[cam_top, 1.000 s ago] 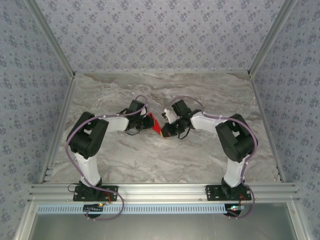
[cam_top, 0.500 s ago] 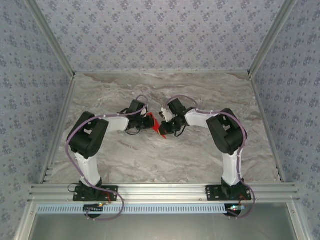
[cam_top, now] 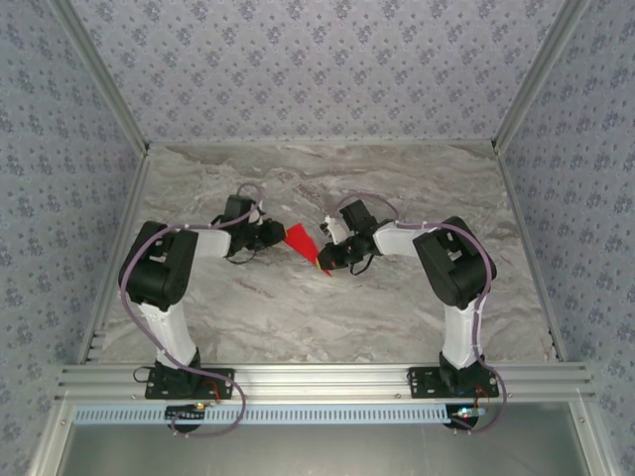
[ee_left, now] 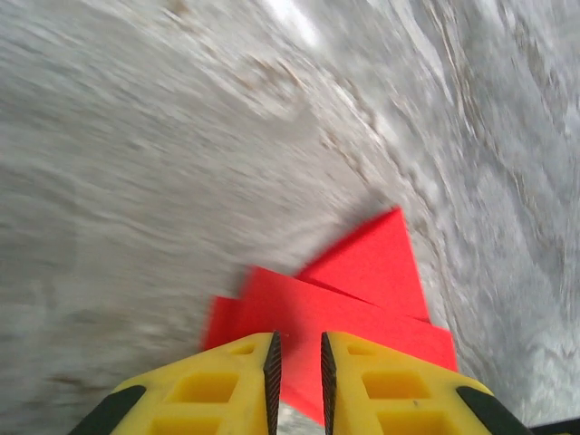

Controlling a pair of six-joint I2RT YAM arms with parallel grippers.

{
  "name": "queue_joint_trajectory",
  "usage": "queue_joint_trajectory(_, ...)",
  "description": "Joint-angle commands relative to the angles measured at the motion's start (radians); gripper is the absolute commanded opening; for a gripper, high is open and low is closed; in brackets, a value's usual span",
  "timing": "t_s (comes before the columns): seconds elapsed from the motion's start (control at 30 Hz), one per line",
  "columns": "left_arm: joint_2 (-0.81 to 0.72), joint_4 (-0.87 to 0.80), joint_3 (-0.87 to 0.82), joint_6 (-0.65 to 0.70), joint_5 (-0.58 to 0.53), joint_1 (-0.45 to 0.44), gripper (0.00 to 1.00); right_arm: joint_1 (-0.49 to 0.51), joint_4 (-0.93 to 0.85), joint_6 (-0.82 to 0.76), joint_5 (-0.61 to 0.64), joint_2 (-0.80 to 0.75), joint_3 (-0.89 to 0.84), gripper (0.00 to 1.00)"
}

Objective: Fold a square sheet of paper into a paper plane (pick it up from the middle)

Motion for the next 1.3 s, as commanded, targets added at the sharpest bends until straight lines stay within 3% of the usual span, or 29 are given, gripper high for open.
queue_joint_trajectory(0.0,0.028,-0.03,-0.035,-0.004,-0.106,0.074,0.22,-0.003,-0.146,0.006,0.054,0.031,-0.058,0.0)
queue_joint_trajectory(0.13,-0.005,-0.057,-0.02,0.002,-0.101,0.091,0.24,0.01,-0.133,0.025,0.032,-0.003,-0.054,0.0)
queue_joint_trajectory(0.33,-0.137,-0.15,-0.008,-0.007,-0.104,0.086,0.36,0.048,-0.072,0.099,0.059,-0.161,-0.065,0.05)
queue_joint_trajectory(0.53,-0.301,-0.353,0.017,0.002,-0.243,-0.007,0.55,0.007,-0.031,0.179,0.256,-0.357,-0.149,0.44)
queue_joint_trajectory(0.77,-0.384,-0.571,0.087,-0.03,-0.447,-0.189,0.88,-0.103,-0.009,0.14,0.41,-0.514,-0.281,0.78)
queue_joint_trajectory(0.97,-0.32,-0.676,0.185,-0.107,-0.547,-0.32,0.99,-0.165,0.051,0.147,0.503,-0.54,-0.357,1.0)
queue_joint_trajectory(1.27,-0.038,-0.967,0.5,-0.189,-0.728,-0.488,0.99,-0.215,0.17,0.189,0.484,-0.536,-0.457,1.0)
